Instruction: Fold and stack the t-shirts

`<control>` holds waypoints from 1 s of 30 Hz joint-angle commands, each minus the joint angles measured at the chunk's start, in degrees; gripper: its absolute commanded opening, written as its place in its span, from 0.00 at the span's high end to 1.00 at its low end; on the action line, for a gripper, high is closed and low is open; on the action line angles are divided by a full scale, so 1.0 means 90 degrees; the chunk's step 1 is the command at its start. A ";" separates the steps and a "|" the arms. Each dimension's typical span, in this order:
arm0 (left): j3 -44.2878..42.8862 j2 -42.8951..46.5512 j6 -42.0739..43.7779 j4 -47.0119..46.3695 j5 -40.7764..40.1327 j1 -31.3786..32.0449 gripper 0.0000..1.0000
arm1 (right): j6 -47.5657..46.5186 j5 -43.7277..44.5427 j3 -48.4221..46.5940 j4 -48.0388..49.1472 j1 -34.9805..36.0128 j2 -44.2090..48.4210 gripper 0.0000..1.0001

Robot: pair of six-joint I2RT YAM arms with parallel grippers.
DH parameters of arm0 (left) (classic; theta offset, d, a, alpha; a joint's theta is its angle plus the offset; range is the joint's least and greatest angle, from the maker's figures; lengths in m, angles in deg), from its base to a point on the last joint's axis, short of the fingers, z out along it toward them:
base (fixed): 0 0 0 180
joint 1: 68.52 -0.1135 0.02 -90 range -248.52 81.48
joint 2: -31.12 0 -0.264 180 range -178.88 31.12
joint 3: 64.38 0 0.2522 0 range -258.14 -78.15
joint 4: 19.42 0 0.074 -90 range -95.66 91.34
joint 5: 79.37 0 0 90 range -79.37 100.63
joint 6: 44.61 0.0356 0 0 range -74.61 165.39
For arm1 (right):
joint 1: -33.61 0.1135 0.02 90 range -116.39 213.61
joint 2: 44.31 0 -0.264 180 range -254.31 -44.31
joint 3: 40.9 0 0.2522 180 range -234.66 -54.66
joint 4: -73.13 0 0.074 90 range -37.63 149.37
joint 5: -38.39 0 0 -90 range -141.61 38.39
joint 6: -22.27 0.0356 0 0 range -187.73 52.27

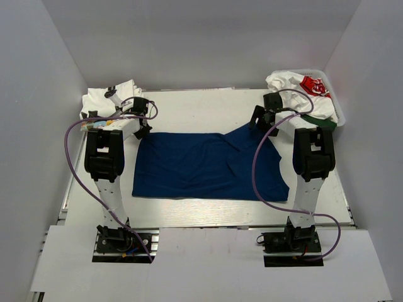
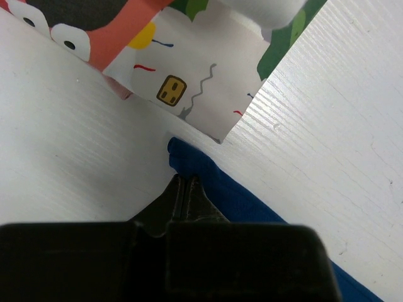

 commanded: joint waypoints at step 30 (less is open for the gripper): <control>0.0337 0.0885 -0.0023 0.0212 0.0344 0.0041 1.00 | -0.0426 -0.0569 0.0451 -0.0039 -0.0018 0.1521 1.00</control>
